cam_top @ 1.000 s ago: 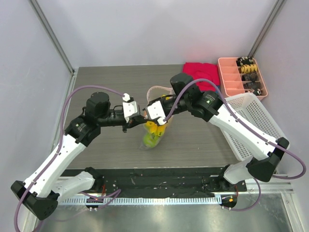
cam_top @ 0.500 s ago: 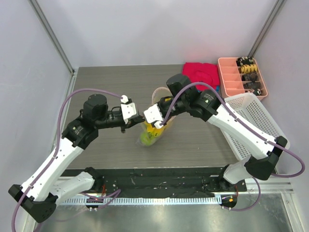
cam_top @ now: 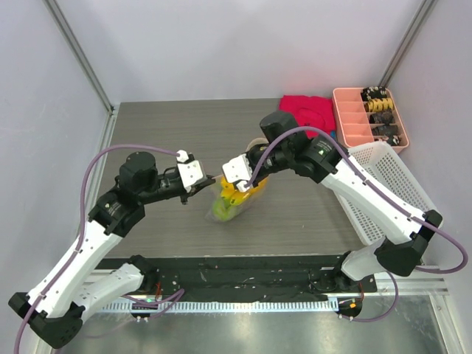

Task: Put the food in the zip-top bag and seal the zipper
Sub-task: Zip the zipper food storage bag at the center of the board.

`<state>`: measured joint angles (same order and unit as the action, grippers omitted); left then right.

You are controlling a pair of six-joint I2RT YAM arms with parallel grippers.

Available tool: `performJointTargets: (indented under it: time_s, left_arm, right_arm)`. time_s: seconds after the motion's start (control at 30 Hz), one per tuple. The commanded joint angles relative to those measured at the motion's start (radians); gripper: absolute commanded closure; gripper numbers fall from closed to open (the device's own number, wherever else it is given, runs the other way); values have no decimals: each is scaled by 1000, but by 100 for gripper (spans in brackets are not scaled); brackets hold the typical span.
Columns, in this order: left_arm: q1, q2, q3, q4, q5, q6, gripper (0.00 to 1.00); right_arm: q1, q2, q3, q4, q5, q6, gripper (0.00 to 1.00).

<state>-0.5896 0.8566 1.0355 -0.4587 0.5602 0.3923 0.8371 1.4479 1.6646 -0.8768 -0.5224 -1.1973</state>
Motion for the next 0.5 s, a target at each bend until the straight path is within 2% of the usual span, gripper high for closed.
performJointTargets:
  time_s: [0.0, 0.47]
  left_arm:
    - [1, -64, -11, 43, -52, -15, 100]
    - [5, -87, -40, 91, -186, -52, 100]
  right_arm:
    - [-85, -63, 34, -79, 117, 2, 99]
    - [-322, -129, -31, -148, 110, -97, 99]
